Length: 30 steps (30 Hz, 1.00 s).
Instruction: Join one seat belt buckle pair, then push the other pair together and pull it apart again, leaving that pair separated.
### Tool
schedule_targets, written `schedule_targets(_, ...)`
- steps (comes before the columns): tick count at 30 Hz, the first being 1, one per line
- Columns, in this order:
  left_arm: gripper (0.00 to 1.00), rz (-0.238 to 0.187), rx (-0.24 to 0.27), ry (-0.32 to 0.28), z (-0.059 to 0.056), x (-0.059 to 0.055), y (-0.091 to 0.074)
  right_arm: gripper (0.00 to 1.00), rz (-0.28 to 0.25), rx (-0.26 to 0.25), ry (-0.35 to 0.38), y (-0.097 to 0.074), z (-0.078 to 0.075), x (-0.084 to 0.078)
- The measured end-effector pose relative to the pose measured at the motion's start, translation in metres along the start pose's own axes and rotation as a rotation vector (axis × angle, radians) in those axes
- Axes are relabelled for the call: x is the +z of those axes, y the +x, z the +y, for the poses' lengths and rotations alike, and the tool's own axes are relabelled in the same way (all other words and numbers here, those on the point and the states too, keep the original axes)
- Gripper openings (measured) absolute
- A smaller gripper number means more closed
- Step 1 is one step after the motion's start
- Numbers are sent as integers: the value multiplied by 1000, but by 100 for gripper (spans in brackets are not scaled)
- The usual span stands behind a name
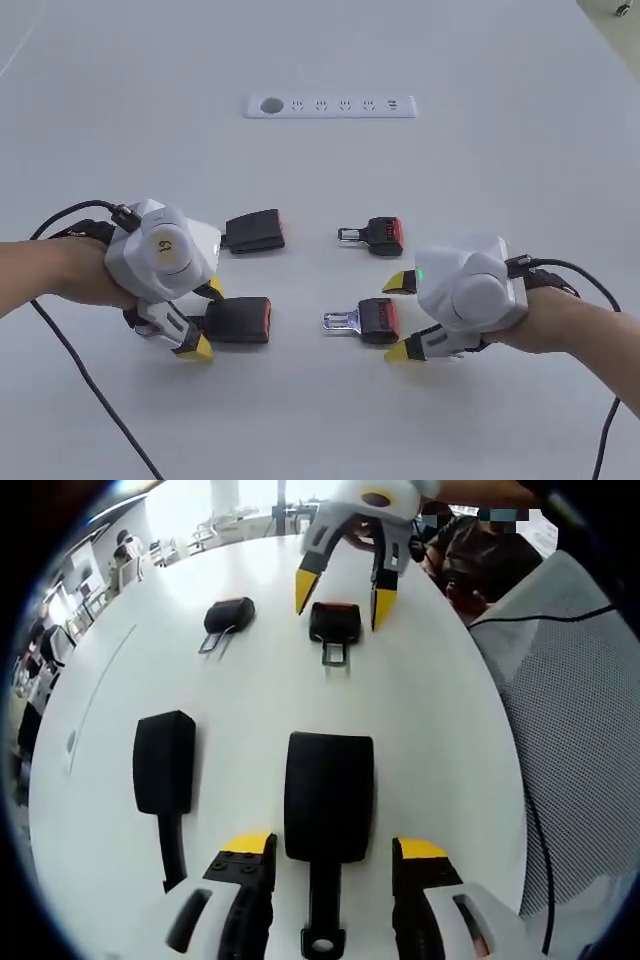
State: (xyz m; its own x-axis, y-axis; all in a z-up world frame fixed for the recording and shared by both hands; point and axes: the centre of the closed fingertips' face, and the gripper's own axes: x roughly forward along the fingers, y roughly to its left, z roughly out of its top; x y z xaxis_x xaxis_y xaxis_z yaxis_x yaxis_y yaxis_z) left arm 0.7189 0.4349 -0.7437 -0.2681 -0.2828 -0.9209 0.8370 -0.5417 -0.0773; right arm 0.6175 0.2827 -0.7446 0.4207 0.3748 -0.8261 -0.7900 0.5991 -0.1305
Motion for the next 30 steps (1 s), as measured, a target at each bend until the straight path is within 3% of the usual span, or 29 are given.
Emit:
schedule_targets(8, 48, -12, 20, -14, 3, -5, -14, 48, -13, -16, 32, -14, -3, -2)
schedule_targets(20, 50, -52, 73, -43, 11, 0, -41, 52, -42, -59, 75, -40, -19, -2)
schedule_targets(30, 52, -85, 131, -95, 34, 2, -54, 53, -40, -91, 90, -52, -37, -8)
